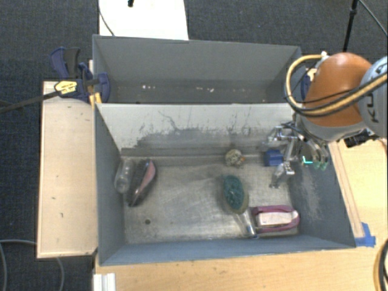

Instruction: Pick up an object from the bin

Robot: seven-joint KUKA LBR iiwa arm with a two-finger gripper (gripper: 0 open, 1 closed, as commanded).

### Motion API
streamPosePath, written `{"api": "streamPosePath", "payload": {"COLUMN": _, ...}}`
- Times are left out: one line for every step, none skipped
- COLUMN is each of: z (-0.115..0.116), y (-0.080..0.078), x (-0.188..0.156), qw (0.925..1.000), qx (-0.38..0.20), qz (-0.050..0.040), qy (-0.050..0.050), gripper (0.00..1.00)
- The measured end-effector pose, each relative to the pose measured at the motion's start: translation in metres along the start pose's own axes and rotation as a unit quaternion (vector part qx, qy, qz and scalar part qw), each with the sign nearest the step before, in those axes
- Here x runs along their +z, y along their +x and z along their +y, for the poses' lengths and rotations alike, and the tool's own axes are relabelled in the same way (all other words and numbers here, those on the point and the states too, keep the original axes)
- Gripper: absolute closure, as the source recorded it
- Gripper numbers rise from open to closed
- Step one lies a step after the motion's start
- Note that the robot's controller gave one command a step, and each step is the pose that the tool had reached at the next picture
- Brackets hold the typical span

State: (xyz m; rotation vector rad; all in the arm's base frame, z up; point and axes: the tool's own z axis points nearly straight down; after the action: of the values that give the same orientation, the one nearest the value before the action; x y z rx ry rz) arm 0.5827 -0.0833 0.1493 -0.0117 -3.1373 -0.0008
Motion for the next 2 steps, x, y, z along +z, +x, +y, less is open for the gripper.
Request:
{"api": "streamPosePath", "payload": {"z": -0.014, "y": 0.093, "x": 0.073, "qw": 0.972, "qx": -0.235, "qz": -0.0112, "qy": 0.003, "gripper": 0.0}}
{"api": "streamPosePath", "payload": {"z": -0.001, "y": 0.096, "x": 0.049, "qw": 0.9036, "qx": -0.428, "qz": -0.0045, "qy": 0.002, "gripper": 0.0}}
